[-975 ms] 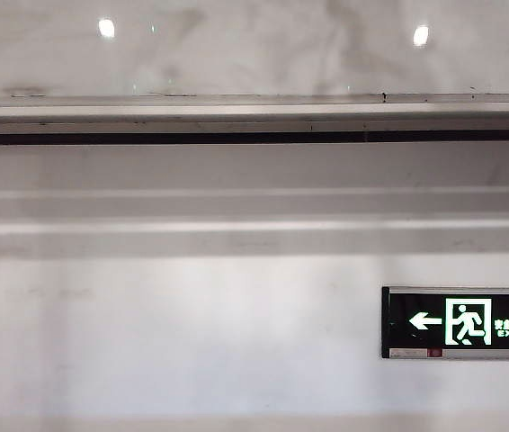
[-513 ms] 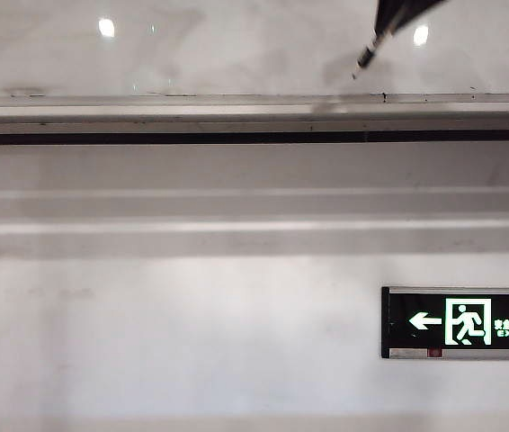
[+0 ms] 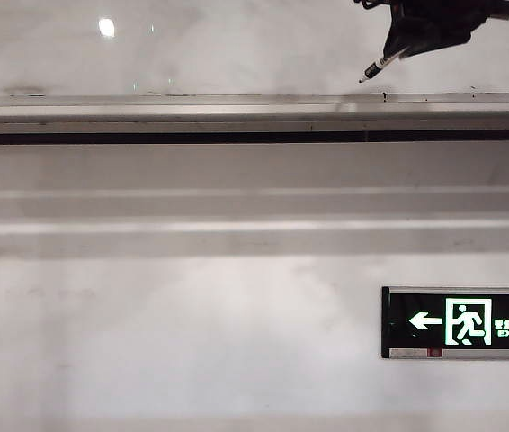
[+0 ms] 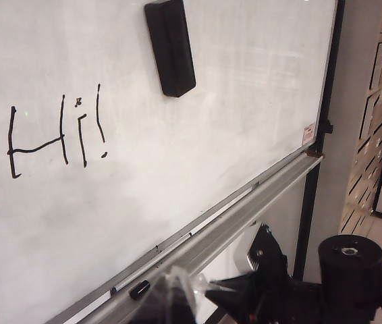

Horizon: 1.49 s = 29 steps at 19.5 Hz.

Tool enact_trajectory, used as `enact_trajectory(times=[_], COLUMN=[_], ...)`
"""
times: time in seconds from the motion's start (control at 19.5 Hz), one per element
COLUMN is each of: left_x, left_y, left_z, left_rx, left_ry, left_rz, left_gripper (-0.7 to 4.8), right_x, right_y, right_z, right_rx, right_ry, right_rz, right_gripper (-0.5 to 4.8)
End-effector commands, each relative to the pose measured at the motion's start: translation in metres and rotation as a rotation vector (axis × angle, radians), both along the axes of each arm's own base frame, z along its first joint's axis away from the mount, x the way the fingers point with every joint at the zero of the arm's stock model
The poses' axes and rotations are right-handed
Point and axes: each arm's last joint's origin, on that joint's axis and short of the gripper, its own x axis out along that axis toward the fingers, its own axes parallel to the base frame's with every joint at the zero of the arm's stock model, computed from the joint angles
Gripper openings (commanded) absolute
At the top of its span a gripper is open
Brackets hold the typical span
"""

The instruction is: Take a marker from the whiteboard tray, write "Hi!" on the whiteboard, and then put the marker back vertically into the whiteboard tray.

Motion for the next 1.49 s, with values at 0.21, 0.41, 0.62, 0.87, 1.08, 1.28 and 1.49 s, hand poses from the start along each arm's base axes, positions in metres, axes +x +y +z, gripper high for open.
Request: enact_trajectory(times=[0.21,0.41,0.62,0.87,1.08,1.28,1.49], left_x=[-0.002,-0.002,-0.002,-0.002,-0.002,-0.002,-0.002], left_y=[0.001,0.001,0.001,0.001,0.001,0.001,0.001], left_z=[0.003,0.003,0.003,0.003,0.003,0.003,0.003], left_rx=[-0.008,-0.009,-0.009,-0.009,-0.009,-0.009,-0.009], left_ry=[-0.017,-0.017,-0.017,-0.017,-0.017,-0.017,-0.016], left_rz=[-0.005,-0.005,-0.005,-0.005,-0.005,-0.005,-0.005], left_gripper=[-0.06,-0.06,-0.06,-0.06,-0.06,-0.06,-0.06], right_x=[0.017,0.025,0.033,0.037,0.038,0.04,0.042], right_y=[-0.02,-0.017,-0.015,-0.014,-0.013,-0.013,-0.012], right_z=[-0.001,-0.009,-0.017,-0.021,-0.022,-0.021,-0.021], right_rx=[0.038,0.038,0.04,0.039,0.039,0.043,0.048], right_ry=[-0.052,-0.041,-0.042,-0.039,-0.039,-0.065,-0.083], right_rz=[-0.03,-0.01,0.001,0.0,0.001,0.001,-0.003], right_gripper=[-0.01,-0.01,-0.01,-0.01,-0.01,-0.01,-0.01])
